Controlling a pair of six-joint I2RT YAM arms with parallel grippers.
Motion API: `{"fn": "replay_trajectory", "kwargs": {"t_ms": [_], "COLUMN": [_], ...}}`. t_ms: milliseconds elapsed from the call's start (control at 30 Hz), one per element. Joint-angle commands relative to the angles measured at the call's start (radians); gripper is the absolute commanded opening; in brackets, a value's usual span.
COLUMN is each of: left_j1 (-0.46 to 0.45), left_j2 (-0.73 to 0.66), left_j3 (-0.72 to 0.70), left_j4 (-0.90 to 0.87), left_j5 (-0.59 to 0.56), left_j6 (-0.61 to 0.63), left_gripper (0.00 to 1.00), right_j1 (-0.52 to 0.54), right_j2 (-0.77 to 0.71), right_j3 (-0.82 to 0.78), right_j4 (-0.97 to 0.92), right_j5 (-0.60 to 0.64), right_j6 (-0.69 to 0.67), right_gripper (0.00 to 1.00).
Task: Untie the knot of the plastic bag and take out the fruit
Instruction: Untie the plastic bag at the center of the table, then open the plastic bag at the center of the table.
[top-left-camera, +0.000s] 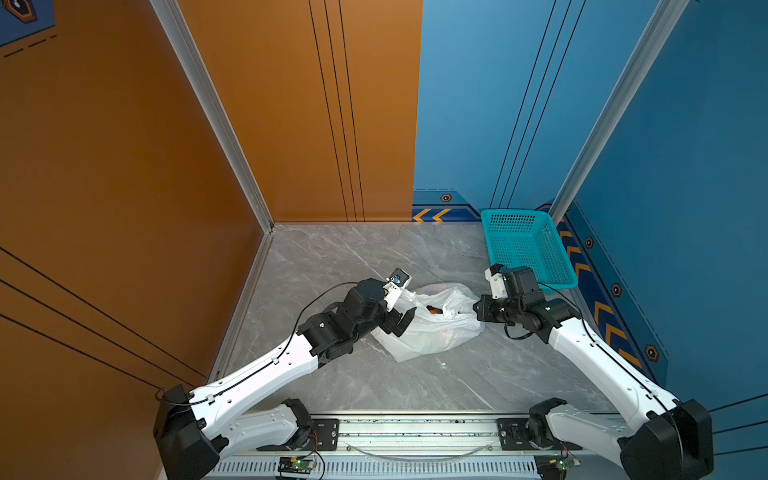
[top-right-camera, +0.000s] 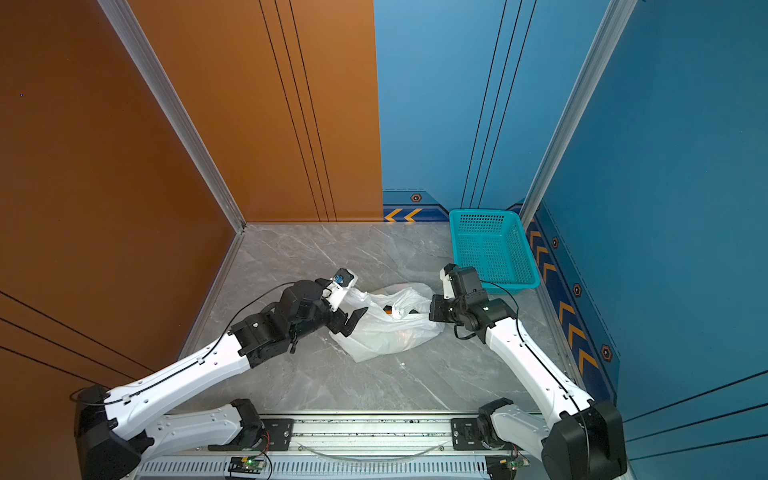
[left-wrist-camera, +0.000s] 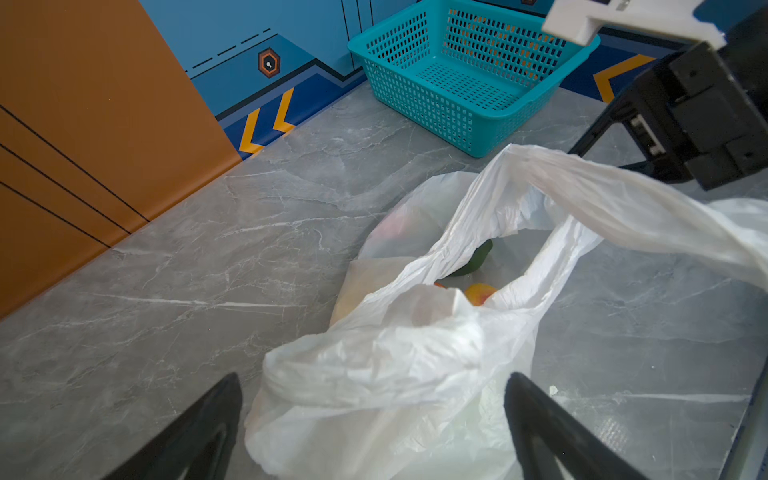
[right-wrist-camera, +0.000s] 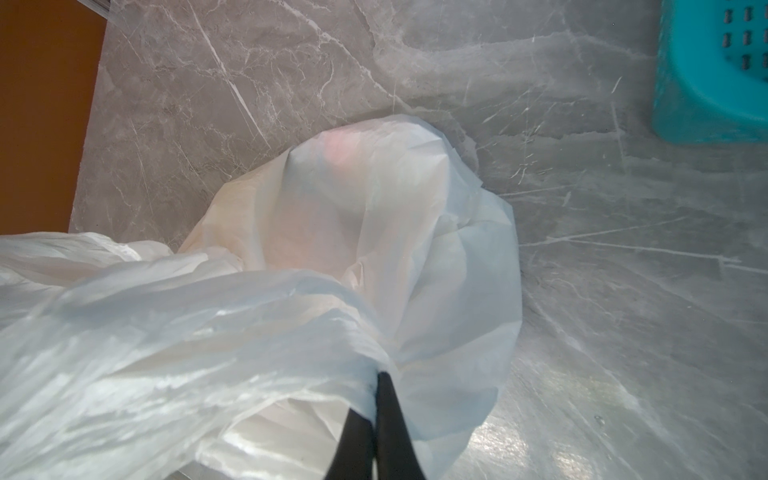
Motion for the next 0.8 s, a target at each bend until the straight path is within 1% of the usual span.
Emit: {"fn": "replay_trajectory", "kwargs": {"t_ms": [0, 100, 133, 267, 367, 467, 533, 567, 600, 700, 767], "left_j1": [0.0, 0.013, 0.014, 0.024, 0.023, 0.023, 0.021, 0.016, 0.015, -0.007, -0.014], "left_j2": [-0.004, 0.011, 0.022, 0.086, 0.15, 0.196, 0.211, 0.22, 0.228, 0.252, 0.272], "left_j3": [-0.003, -0.025, -0.024, 0.001, 0.05, 0.101, 0.107, 0.146, 0.156, 0.194, 0.208], "left_j4": [0.064, 0.137, 0.152, 0.227, 0.193, 0.097, 0.065, 0.047, 0.047, -0.032, -0.062], "left_j5": [-0.057, -0.068, -0.069, 0.018, 0.04, 0.016, 0.01, -0.007, -0.006, -0.034, -0.049], "left_j6": [-0.198, -0.361, -0.397, -0.511, -0.583, -0.664, -0.692, -0.704, -0.7, -0.678, -0.674], "left_gripper": [0.99, 0.99, 0.99, 1.0, 0.97, 0.9, 0.88, 0.81, 0.79, 0.67, 0.55], "right_j1": [0.012, 0.02, 0.022, 0.025, 0.027, 0.032, 0.035, 0.038, 0.04, 0.043, 0.043], "right_j2": [-0.006, -0.007, -0.007, -0.007, -0.011, -0.019, -0.026, -0.027, -0.029, -0.027, -0.026], "right_j3": [0.021, 0.019, 0.02, 0.019, 0.02, 0.018, 0.016, 0.013, 0.01, 0.002, -0.001], "right_j4": [-0.009, -0.002, -0.002, -0.002, 0.001, 0.005, 0.008, 0.012, 0.016, 0.027, 0.034], "right_j5": [0.016, 0.018, 0.019, 0.021, 0.025, 0.034, 0.036, 0.038, 0.039, 0.041, 0.041], "right_j6": [0.02, 0.024, 0.023, 0.024, 0.027, 0.035, 0.039, 0.042, 0.044, 0.047, 0.05], "right_gripper": [0.0, 0.0, 0.0, 0.0, 0.0, 0.0, 0.0, 0.0, 0.0, 0.0, 0.0]}}
